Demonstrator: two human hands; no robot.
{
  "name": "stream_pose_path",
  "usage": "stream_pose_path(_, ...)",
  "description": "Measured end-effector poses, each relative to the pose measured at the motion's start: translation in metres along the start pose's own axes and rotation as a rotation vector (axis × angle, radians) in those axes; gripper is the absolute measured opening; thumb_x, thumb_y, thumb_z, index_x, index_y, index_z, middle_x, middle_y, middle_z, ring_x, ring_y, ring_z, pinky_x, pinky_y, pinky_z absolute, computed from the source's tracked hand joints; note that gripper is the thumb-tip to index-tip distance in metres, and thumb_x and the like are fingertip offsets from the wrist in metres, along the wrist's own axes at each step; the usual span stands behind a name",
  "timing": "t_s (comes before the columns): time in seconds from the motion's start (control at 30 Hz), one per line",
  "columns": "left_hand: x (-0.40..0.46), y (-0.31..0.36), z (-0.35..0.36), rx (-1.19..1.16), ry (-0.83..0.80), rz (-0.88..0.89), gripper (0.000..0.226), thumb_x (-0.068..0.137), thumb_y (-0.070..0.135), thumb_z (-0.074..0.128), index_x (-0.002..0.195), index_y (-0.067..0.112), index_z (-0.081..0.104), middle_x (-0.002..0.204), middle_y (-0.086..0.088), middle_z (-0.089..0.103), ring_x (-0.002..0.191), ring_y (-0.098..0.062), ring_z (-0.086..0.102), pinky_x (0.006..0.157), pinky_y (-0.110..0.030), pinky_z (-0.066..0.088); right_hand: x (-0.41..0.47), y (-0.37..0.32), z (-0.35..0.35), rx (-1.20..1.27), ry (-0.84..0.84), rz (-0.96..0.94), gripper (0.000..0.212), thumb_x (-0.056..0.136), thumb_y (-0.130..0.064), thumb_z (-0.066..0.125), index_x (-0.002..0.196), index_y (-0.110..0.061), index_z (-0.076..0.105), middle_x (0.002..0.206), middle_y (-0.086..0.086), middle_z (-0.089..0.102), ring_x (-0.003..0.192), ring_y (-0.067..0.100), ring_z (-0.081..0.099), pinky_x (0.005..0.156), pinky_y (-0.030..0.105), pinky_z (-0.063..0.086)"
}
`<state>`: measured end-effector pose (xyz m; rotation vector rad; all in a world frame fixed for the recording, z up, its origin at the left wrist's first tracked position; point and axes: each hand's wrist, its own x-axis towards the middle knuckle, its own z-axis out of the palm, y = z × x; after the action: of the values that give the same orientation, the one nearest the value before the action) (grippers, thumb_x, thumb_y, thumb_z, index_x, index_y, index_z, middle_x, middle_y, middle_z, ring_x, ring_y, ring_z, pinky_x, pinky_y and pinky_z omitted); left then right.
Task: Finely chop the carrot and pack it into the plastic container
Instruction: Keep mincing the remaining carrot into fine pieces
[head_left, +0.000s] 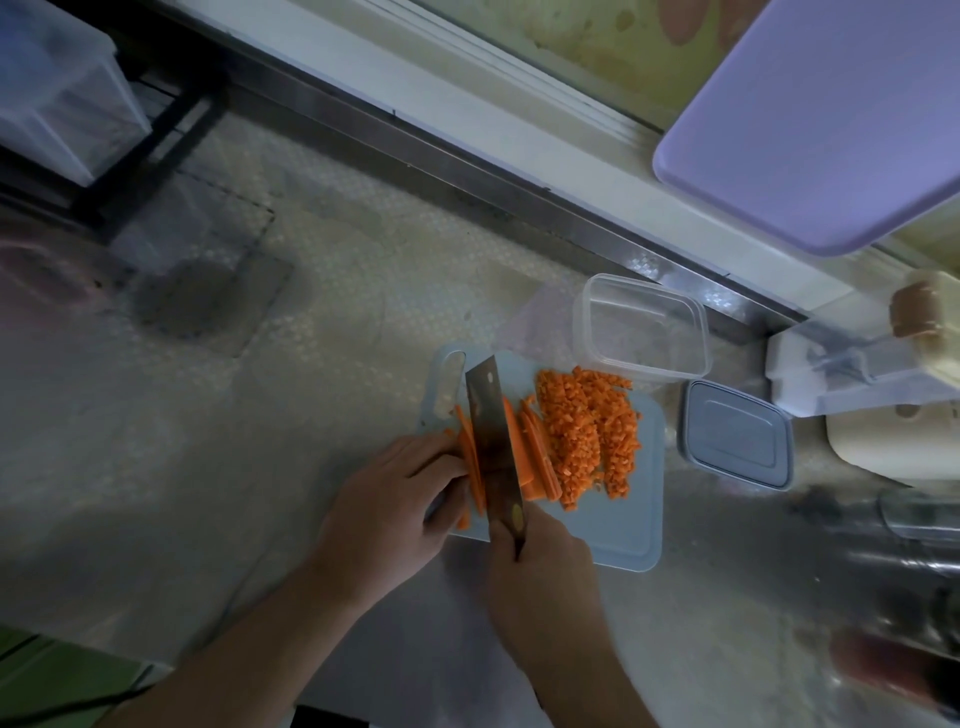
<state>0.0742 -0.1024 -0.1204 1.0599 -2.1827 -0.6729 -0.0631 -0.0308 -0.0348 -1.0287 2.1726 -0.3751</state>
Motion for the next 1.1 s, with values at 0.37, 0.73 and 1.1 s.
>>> stream_pose_path(0.37,0.000,-0.002,0.000,-0.017,-0.017,-0.017,0.003,0.095,0.021,0.076,0.097,0.020,0.075,0.104,0.011,0.069,0.095,-0.012,0.065,0.082,-0.023,0.051,0.000,-0.004,0.010,-0.038,-0.031,0.018,0.025,0.097,-0.018,0.051,0.074,-0.026,0.051,0.068,-0.008,0.056,0.066,0.005,0.054,0.056,0.014,0.041)
stream_pose_path(0.73,0.002,0.001,-0.002,-0.054,-0.026,-0.070,0.011,0.097,0.026,0.066,0.101,0.022,0.076,0.109,0.013,0.069,0.100,-0.011,0.065,0.083,-0.018,0.049,0.006,-0.021,0.009,-0.050,-0.096,0.070,0.012,0.094,-0.018,0.052,0.095,-0.026,0.061,0.079,-0.011,0.059,0.069,0.004,0.055,0.054,0.013,0.041)
stream_pose_path(1.1,0.004,0.003,-0.007,-0.092,-0.009,-0.188,0.018,0.087,0.005,0.077,0.096,0.016,0.066,0.109,0.008,0.060,0.089,-0.007,0.061,0.075,-0.006,0.040,-0.011,-0.010,0.004,0.004,-0.087,0.065,0.020,0.098,-0.025,0.049,0.081,-0.020,0.058,0.074,-0.002,0.062,0.070,0.009,0.057,0.058,0.023,0.043)
